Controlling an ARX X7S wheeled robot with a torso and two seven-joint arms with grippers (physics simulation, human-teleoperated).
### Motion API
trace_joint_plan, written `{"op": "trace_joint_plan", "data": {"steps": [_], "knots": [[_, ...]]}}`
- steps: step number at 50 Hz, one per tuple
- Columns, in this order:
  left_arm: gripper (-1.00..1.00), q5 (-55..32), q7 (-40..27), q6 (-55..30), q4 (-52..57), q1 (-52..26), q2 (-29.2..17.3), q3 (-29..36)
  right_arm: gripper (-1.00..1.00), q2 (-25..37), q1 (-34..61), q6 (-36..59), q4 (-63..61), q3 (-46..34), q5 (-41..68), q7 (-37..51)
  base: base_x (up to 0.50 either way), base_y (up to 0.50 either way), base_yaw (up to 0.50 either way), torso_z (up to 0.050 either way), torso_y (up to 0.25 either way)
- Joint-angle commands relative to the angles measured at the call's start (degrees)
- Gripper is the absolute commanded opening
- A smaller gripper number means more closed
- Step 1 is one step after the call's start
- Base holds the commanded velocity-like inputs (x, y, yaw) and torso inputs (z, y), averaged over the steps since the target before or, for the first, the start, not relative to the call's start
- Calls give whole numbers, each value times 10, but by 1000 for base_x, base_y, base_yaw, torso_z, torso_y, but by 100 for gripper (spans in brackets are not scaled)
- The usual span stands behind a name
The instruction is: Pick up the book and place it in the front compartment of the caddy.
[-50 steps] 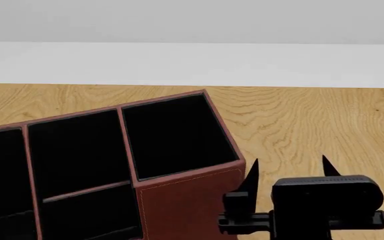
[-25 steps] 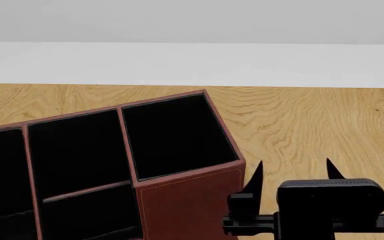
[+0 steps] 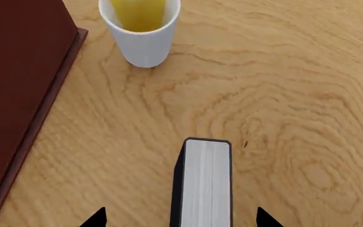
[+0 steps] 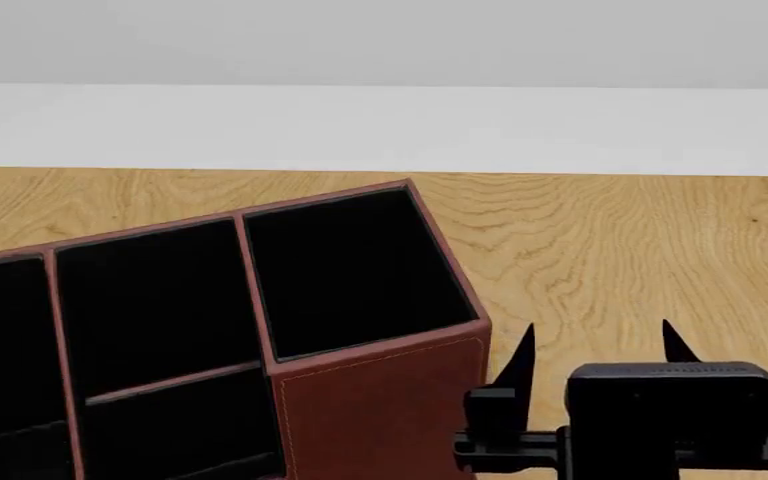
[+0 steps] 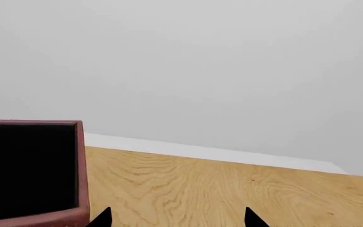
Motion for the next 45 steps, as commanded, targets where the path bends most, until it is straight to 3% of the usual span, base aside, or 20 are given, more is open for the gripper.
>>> {"op": "trace_joint_plan", "data": {"steps": [1, 40, 41, 45], "knots": [[100, 33, 37, -10, -6, -2, 14, 3, 100, -6, 1, 1, -2, 21, -5, -12, 0, 0, 0, 0, 0], [100, 126, 103, -9, -37, 8, 26, 64, 100, 0, -22, -32, 12, 36, 4, -9, 0, 0, 0, 0, 0], [-100, 129, 102, -7, -37, 9, 25, 65, 100, 0, -23, -34, 14, 37, 4, -9, 0, 0, 0, 0, 0], [-100, 131, 99, -14, -26, 5, 22, 77, 100, 0, -23, -36, 16, 34, 3, -9, 0, 0, 0, 0, 0]]}}
